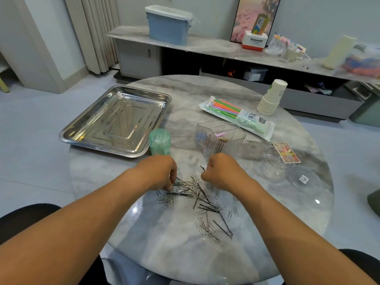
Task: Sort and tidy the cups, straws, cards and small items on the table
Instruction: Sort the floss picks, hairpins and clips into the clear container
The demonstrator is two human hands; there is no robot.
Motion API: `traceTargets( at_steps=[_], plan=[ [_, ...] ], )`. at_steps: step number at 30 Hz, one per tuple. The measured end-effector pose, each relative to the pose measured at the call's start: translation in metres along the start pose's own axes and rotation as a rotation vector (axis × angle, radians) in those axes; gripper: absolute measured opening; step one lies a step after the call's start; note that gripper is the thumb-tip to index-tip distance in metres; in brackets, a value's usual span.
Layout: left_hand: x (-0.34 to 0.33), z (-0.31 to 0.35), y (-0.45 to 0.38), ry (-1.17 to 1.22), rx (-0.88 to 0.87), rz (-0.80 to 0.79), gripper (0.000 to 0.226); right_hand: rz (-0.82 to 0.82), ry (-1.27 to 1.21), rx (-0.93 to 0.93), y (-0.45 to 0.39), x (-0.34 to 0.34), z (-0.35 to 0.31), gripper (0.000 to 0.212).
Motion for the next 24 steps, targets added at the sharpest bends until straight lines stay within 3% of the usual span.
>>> traceTargets(
  at_steps=[2,4,8,14,19,21,24],
  plan=[
    [-0.002,0.005,0.001,-0.019,-0.025,0.016,0.016,0.008,-0.125,0.009,0.000,0.004,-0.001,0.003],
    [-0.004,0.009,0.002,-0.069,-0.033,0.016,0.009,-0.041,-0.181,0.006,0.002,0.000,0.000,0.008],
    [-0.003,0.008,0.003,-0.062,-0.028,-0.027,0.009,-0.150,-0.108,-0.033,0.004,-0.012,0.001,0.008],
    [0.015,0.007,0.003,0.485,-0.026,0.034,0.005,-0.118,0.256,0.017,0.006,-0.024,-0.008,0.023],
    [0.011,0.016,0.010,0.926,-0.007,-0.086,0.009,-0.051,0.486,0.129,0.011,-0.023,-0.011,0.027],
    [0.011,0.017,0.013,1.030,0.022,-0.095,0.014,-0.066,0.428,0.119,0.009,-0.019,-0.008,0.028],
    [0.009,0.019,0.016,1.236,0.066,-0.147,0.011,-0.105,0.079,0.052,0.007,0.000,0.001,0.028]
  ],
)
Point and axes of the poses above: each hand's wrist, its own y-axis away from the middle knuckle, its own x-axis out of the back of the hand, z = x × y, the point moved 4 cm from there along -y, towards the middle knuckle, and after that the axes turned 5 degrees about -z, right-handed, at the moved point
